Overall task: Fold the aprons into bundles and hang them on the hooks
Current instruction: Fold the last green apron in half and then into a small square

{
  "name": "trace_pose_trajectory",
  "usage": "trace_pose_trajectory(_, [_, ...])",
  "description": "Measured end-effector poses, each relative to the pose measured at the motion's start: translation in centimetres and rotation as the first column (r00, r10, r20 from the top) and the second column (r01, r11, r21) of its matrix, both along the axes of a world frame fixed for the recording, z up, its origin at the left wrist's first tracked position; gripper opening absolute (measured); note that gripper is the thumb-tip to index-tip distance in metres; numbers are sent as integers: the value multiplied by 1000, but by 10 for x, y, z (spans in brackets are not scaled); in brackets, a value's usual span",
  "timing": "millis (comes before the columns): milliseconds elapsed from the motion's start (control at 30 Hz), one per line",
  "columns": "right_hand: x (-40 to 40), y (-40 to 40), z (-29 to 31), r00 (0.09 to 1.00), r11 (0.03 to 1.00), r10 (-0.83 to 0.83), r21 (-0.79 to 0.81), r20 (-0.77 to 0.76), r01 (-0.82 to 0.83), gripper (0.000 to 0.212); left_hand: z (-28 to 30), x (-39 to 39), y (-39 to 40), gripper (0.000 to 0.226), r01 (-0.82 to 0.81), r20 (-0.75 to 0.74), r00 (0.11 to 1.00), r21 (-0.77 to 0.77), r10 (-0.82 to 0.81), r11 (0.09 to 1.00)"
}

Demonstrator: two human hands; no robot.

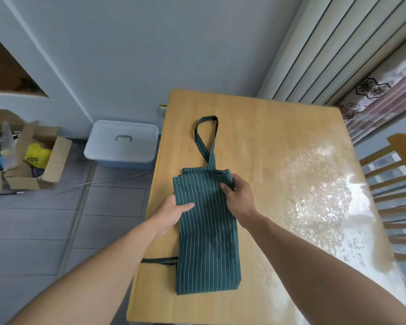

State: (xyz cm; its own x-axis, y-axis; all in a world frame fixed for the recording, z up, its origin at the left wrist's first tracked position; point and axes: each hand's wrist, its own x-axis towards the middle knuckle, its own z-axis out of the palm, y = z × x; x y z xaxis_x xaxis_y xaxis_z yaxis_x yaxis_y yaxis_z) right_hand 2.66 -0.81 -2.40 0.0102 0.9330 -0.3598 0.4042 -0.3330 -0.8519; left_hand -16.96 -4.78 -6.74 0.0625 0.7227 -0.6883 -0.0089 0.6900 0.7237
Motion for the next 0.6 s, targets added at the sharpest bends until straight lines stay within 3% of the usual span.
trace_pose_trajectory(100, [-7,19,-9,1000,1000,-6,-14,-5,6,15,-11,1,3,29,-9,-223,975,63,23,998])
trace_pose_trajectory(333, [-8,27,-40,992,984,-26,-169,127,48,30,-17,6,18,51,81,-436,897,10,-69,997])
trace_pose_trajectory(433, [1,12,-41,943,997,79,-8,324,-80,58,-22,10,26,54,91,-475,877,19,-71,996])
trace_pose_trajectory(500, [6,-19,-42,828,920,281,109,486,-376,56,-25,12,27,56,72,-488,871,15,-56,997])
trace_pose_trajectory(600, [18,-82,-54,474,606,584,35,659,-795,53,-25,15,29,62,103,-512,855,15,-81,995])
